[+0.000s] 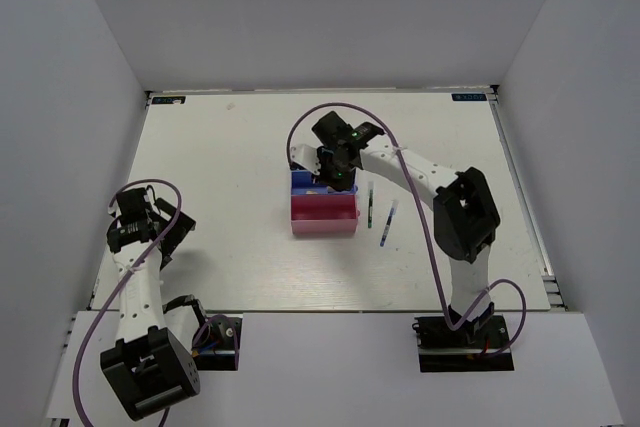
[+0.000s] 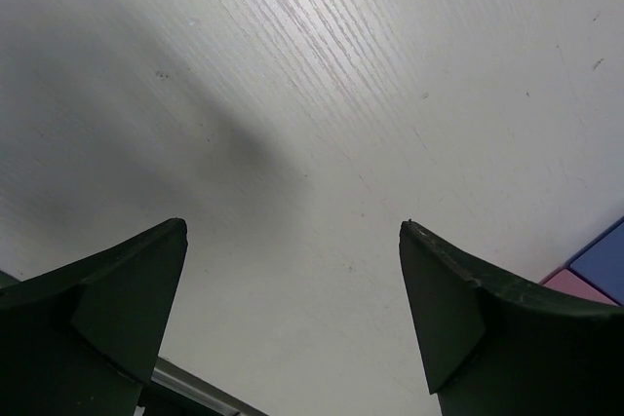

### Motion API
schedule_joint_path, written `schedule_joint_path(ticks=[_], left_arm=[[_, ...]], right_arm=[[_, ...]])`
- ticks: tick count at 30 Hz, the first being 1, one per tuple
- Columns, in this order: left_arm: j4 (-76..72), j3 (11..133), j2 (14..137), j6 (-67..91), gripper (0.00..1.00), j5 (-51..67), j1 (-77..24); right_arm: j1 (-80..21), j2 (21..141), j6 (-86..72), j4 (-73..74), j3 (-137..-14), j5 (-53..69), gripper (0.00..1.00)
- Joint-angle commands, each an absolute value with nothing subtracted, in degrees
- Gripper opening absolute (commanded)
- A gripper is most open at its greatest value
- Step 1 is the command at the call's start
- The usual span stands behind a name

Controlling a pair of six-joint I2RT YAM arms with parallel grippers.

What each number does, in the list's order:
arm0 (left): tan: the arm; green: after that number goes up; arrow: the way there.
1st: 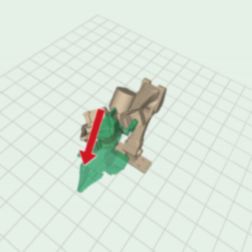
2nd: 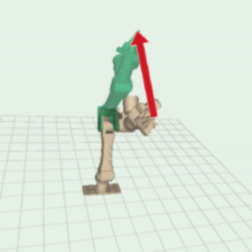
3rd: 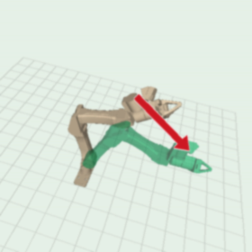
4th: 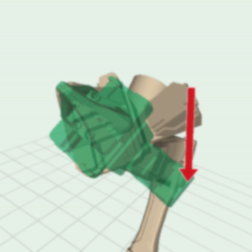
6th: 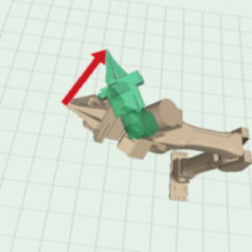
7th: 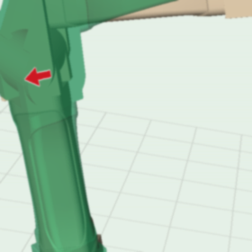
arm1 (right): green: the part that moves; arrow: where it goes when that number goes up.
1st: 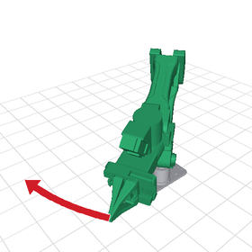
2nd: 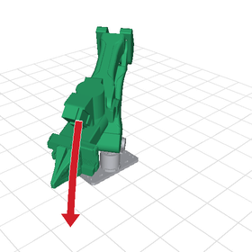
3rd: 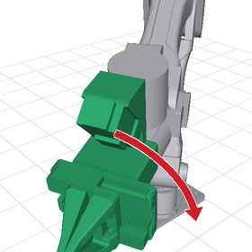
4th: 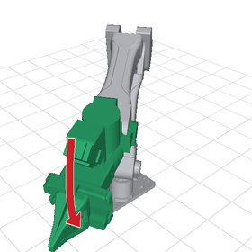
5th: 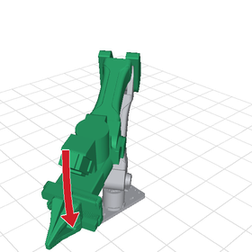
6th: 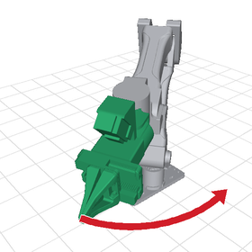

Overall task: Sort the stationery into containers
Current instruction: Place the stationery in the storage box.

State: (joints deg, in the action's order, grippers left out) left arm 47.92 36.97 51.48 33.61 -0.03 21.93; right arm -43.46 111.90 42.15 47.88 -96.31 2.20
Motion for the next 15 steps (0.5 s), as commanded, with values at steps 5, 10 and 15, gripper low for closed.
schedule_joint_path(ticks=[5, 10, 15], left_arm=[[46.9, 36.6, 51.5, 32.7, 1.00, 1.5, 21.6], [46.8, 36.6, 51.8, 32.6, 1.00, 2.0, 21.8], [46.1, 36.3, 51.8, 32.1, 0.95, 3.7, 21.8]], right_arm=[[-42.8, 113.8, 40.3, 47.1, -100.8, 2.4, 0.55], [-42.1, 110.3, 38.4, 46.8, -100.6, 2.4, 0.59], [-41.0, 104.2, 28.9, 43.9, -98.4, -3.9, 0.00]])
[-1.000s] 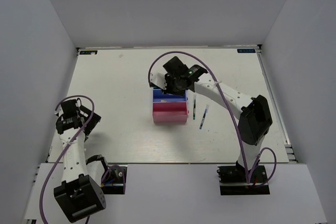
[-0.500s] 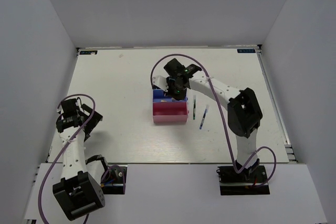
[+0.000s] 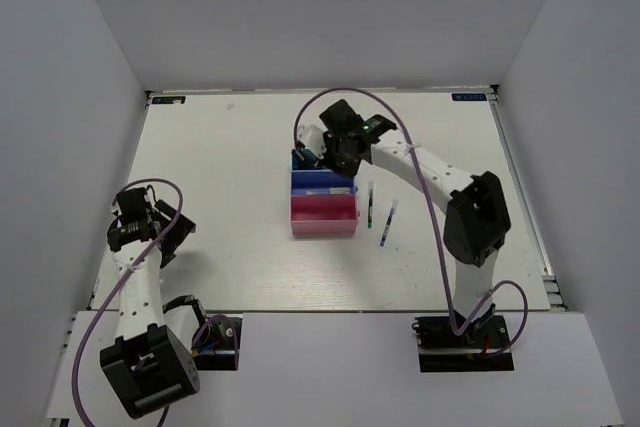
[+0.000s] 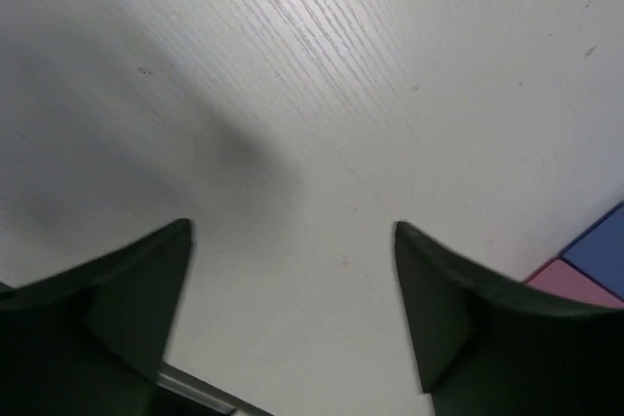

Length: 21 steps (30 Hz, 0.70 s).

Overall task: Sort the stationery into containers
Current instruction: Place the stationery in the storage box, then pick up the pen from the center of the board.

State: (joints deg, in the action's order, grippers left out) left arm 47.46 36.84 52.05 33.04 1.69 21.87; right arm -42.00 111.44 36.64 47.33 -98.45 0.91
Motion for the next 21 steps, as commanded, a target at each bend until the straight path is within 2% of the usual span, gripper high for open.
schedule_joint_path(ticks=[1, 2, 5, 6, 8, 9, 10, 11, 15, 18, 19, 20, 21], left_arm=[[45.7, 36.1, 51.7, 31.6, 0.81, 4.3, 21.7], [44.8, 35.9, 51.8, 31.5, 0.67, 6.0, 21.6], [43.6, 35.3, 51.6, 30.2, 0.14, 8.9, 21.5], [43.5, 35.3, 51.8, 30.0, 0.09, 9.2, 21.2], [43.4, 35.2, 51.9, 29.7, 0.11, 9.8, 21.0], [43.1, 35.3, 51.9, 29.5, 0.14, 10.5, 21.1], [43.0, 35.3, 52.0, 29.5, 0.21, 10.7, 21.1], [42.8, 35.2, 52.1, 29.5, 0.36, 10.8, 21.0], [42.5, 35.1, 52.3, 29.7, 0.62, 11.4, 20.9], [42.9, 35.1, 52.6, 29.4, 0.65, 11.4, 20.5], [42.8, 35.2, 52.6, 29.3, 0.67, 11.3, 20.3], [42.6, 35.2, 52.8, 29.2, 0.67, 11.3, 20.1], [42.8, 35.2, 53.0, 29.3, 0.68, 11.1, 20.1]], right_arm=[[-40.4, 101.5, 26.2, 41.9, -97.6, -6.3, 0.00], [-40.2, 100.7, 23.8, 41.5, -97.0, -10.4, 0.00], [-37.0, 96.3, 8.9, 42.0, -92.7, -15.3, 0.00], [-35.3, 95.5, 7.2, 43.3, -90.5, -15.4, 0.00], [-32.6, 93.3, 0.5, 45.9, -88.7, -14.4, 0.00], [-30.5, 92.9, -2.0, 48.5, -87.6, -13.2, 0.08], [-29.5, 92.9, -3.6, 50.6, -86.8, -8.3, 0.26], [-27.0, 92.9, -7.3, 51.5, -86.2, -5.9, 0.27], [-23.6, 95.0, -14.7, 52.6, -83.0, 6.4, 0.26], [-22.2, 96.8, -18.4, 50.8, -80.3, 9.8, 0.27], [-21.9, 96.9, -18.7, 50.6, -79.9, 9.8, 0.30], [-21.7, 97.6, -19.9, 50.2, -79.6, 10.0, 0.38], [-21.2, 98.3, -20.6, 50.2, -79.6, 11.2, 0.38]])
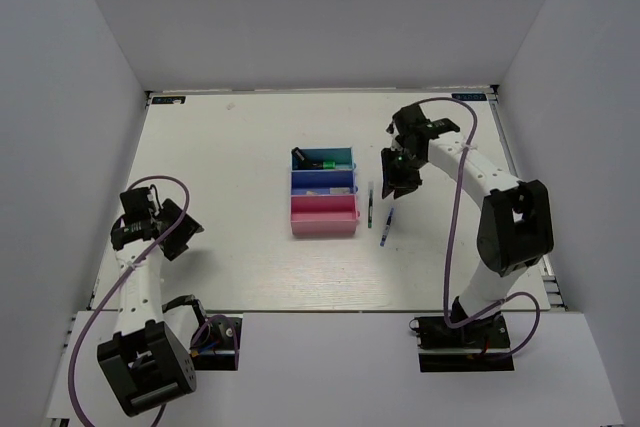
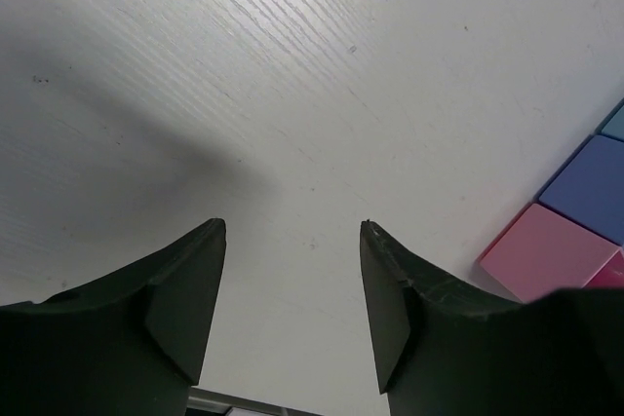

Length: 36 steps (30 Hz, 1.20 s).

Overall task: Sort the stationery into containers
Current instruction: Pick up the pen from the center of the board.

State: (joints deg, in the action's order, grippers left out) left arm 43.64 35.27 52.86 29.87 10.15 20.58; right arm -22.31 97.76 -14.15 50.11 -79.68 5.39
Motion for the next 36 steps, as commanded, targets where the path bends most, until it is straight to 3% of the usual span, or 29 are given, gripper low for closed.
schedule_joint_path(ticks=[1, 12, 36], left_arm=[[42.8, 35.2, 52.9, 29.1, 0.68, 11.4, 20.2], [42.6, 35.2, 53.2, 29.1, 0.69, 11.3, 20.1], [42.6, 35.0, 53.2, 29.0, 0.69, 11.8, 20.1]], right_arm=[[-20.5, 99.1, -20.7, 50.1, -79.6, 12.1, 0.40], [-19.2, 104.0, -21.9, 46.9, -74.5, 8.8, 0.44], [-20.4, 109.2, -24.3, 40.2, -68.7, -1.5, 0.34]])
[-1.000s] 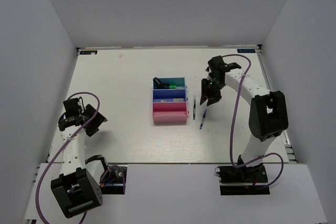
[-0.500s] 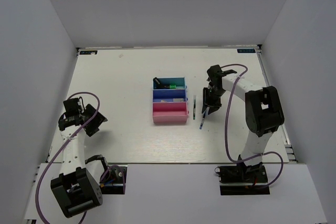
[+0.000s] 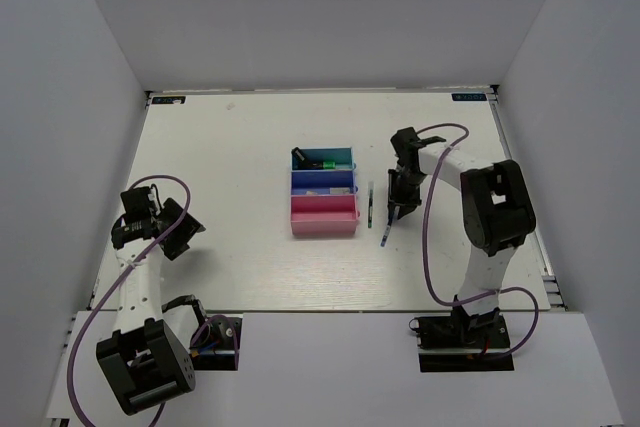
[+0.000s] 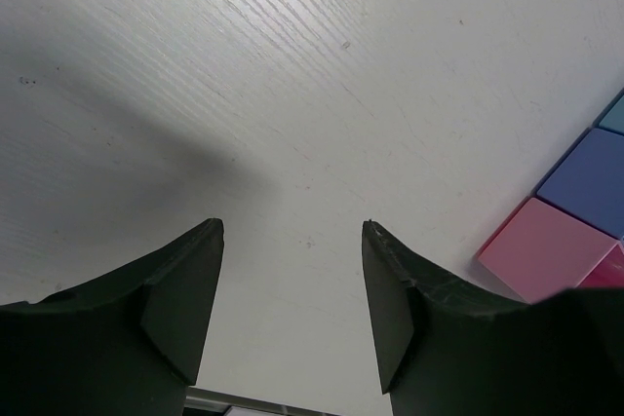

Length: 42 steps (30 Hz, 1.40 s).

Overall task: Sort the stationery into containers
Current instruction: Pick up the pen from the center of the board, then place the pen in the storage box.

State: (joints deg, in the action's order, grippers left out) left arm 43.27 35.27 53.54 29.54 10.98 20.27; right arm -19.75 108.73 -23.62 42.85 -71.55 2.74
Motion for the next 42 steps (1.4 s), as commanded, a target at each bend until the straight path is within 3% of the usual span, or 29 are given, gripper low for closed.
schedule_joint_path(ticks=[1, 9, 12, 19, 30, 35, 42], left_arm=[[42.6, 35.0, 53.1, 29.0, 0.69, 11.6, 20.1], [42.6, 35.1, 53.1, 28.9, 0.69, 11.6, 20.2], [42.6, 35.0, 53.1, 28.9, 0.69, 11.4, 20.1], [42.6, 35.1, 53.3, 29.0, 0.69, 11.8, 20.1], [42.4, 35.0, 53.9, 28.7, 0.69, 12.0, 20.2], [42.5, 35.1, 54.4, 28.5, 0.69, 11.2, 20.1], [42.8, 35.2, 54.6, 28.4, 0.69, 11.2, 20.3]], right_arm=[[-20.4, 109.2, -24.3, 39.6, -68.6, -1.8, 0.32], [-20.2, 107.1, -23.9, 38.1, -67.3, -2.0, 0.06], [-20.1, 102.2, -21.5, 36.9, -67.2, -1.8, 0.00], [-20.4, 92.7, -9.3, 37.0, -74.5, 5.6, 0.00], [-26.1, 95.2, 18.9, 39.5, -89.7, 39.1, 0.00], [-30.1, 98.9, 29.3, 40.4, -95.1, 44.0, 0.00], [-35.8, 101.2, 40.3, 36.3, -91.1, 44.4, 0.00]])
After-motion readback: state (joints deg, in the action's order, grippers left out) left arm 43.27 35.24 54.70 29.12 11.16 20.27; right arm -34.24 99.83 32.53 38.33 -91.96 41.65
